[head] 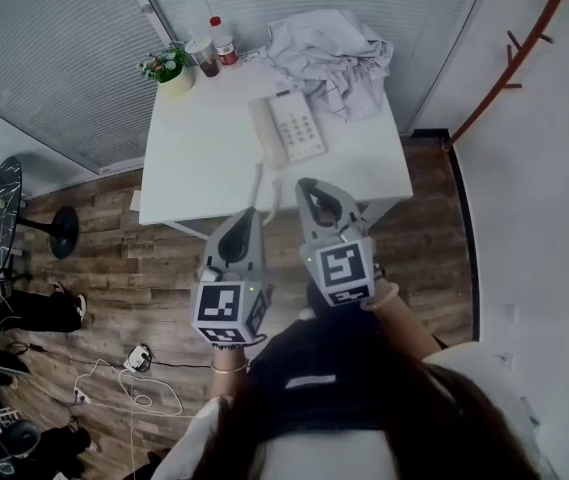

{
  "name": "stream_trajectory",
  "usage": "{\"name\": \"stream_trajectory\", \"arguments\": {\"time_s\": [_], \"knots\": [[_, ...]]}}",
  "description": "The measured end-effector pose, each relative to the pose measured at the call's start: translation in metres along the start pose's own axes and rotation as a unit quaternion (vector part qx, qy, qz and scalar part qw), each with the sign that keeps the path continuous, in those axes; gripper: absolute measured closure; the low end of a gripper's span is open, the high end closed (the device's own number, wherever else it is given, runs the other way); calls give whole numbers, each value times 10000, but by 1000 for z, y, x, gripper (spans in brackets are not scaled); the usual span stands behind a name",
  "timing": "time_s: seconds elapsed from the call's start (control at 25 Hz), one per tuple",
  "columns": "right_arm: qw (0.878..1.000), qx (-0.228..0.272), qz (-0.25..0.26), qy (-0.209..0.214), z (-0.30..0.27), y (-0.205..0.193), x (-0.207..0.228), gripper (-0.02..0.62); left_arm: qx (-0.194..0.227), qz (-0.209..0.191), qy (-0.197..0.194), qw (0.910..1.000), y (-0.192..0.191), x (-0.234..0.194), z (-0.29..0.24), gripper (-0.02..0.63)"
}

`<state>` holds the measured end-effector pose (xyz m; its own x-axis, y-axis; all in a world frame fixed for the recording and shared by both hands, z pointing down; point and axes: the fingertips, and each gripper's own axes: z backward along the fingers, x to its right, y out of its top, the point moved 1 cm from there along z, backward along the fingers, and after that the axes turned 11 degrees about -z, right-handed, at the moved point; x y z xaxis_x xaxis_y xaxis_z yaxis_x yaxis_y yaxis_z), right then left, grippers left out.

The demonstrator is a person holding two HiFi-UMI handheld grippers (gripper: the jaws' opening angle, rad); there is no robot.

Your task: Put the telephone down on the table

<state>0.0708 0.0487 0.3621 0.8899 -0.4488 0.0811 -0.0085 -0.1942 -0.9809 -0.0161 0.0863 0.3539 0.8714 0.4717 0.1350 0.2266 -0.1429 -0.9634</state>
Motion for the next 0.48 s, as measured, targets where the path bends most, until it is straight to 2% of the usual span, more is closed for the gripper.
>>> {"name": "stream_trajectory", "arguments": {"time_s": [0.48], "knots": [[9995,-184,-81,253,-56,-3,33,597,-182,161,305,9992,-1,-19,-54,609]]}}
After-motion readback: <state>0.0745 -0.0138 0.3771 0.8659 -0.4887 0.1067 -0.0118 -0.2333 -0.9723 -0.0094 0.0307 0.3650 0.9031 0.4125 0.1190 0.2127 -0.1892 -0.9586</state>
